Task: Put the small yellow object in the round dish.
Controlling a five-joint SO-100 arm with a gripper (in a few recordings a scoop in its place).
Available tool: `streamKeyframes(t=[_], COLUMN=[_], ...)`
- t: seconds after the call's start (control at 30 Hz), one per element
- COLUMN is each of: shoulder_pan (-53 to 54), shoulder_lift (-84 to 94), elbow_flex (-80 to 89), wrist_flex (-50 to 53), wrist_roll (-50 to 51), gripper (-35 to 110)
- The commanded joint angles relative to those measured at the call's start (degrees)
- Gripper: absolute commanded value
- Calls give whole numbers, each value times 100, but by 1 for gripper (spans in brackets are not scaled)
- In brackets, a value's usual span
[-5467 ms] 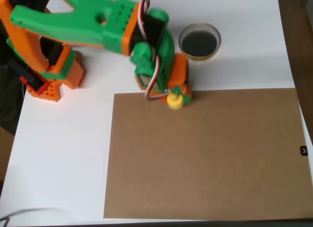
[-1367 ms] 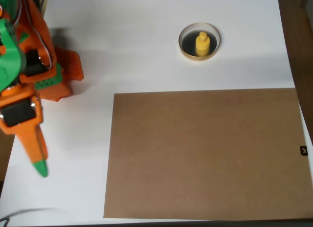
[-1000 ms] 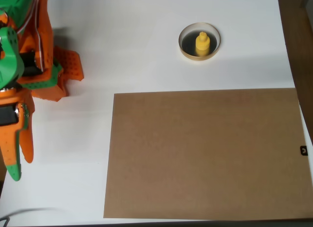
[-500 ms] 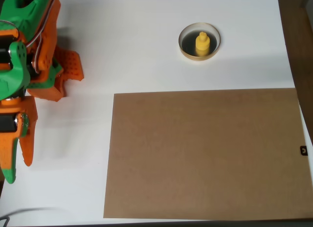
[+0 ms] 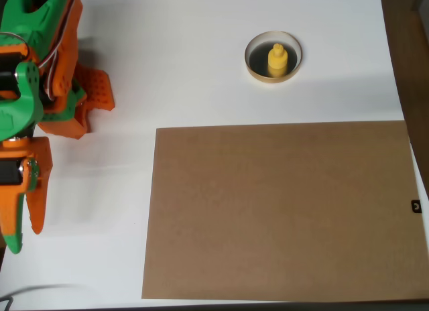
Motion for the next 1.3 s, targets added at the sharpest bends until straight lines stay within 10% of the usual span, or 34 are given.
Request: streamKeyframes(t=[0.0, 1.27], shoulder_pan=[97, 202], shoulder_lift=[185, 185], elbow_flex=[0, 229], wrist_flex=[-44, -721], wrist_roll=[9, 185], gripper=[19, 0])
